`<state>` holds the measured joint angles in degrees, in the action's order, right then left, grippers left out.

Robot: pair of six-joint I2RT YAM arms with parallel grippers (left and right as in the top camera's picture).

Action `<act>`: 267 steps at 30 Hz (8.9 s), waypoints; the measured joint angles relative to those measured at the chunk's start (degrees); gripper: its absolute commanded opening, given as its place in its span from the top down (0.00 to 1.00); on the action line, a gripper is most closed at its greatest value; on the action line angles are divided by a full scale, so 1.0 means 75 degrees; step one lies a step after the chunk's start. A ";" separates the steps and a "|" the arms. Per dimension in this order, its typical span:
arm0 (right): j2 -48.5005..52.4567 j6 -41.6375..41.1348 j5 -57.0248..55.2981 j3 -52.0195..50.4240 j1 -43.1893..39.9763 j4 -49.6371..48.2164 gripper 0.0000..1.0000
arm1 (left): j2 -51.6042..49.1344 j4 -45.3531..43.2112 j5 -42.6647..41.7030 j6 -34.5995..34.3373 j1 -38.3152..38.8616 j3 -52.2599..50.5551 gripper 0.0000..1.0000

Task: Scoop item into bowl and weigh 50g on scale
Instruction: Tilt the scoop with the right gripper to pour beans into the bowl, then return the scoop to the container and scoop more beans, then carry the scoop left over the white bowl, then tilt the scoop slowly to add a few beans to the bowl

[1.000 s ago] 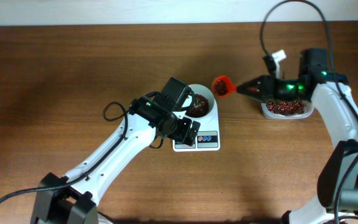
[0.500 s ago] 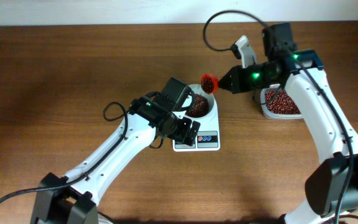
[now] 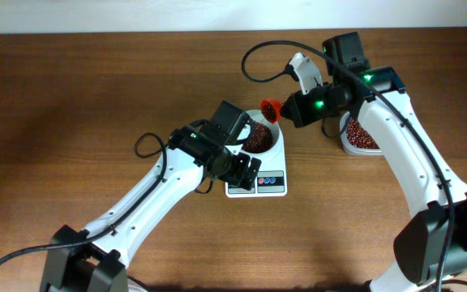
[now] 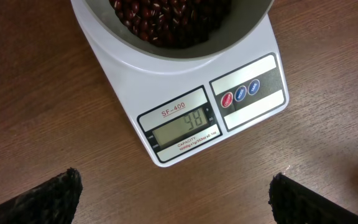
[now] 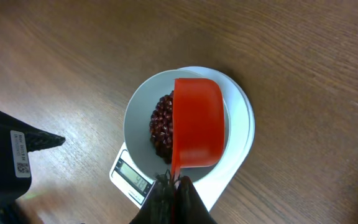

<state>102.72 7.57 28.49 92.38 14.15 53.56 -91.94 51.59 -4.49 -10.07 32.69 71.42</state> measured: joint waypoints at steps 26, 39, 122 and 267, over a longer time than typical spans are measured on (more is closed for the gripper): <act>0.0000 0.0385 -0.0003 0.0000 0.0221 -0.0006 0.96 | 0.0000 0.0000 0.0000 0.0000 0.0000 0.0000 0.01; 0.0000 0.0391 -0.0003 0.0000 0.0221 -0.0321 0.96 | 0.0000 0.0000 0.0000 0.0000 0.0000 0.0000 0.01; 0.0000 0.0985 -0.0627 0.0006 0.0688 0.0172 0.96 | 0.0000 0.0000 0.0000 0.0000 0.0000 0.0000 0.01; 0.0965 0.0688 0.1638 0.0819 -0.0580 0.1582 0.96 | 0.0000 0.0000 0.0000 0.0000 0.0000 0.0000 0.01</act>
<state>109.95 12.73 40.77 98.52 9.80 65.43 -91.94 51.59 -4.49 -10.07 32.69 71.42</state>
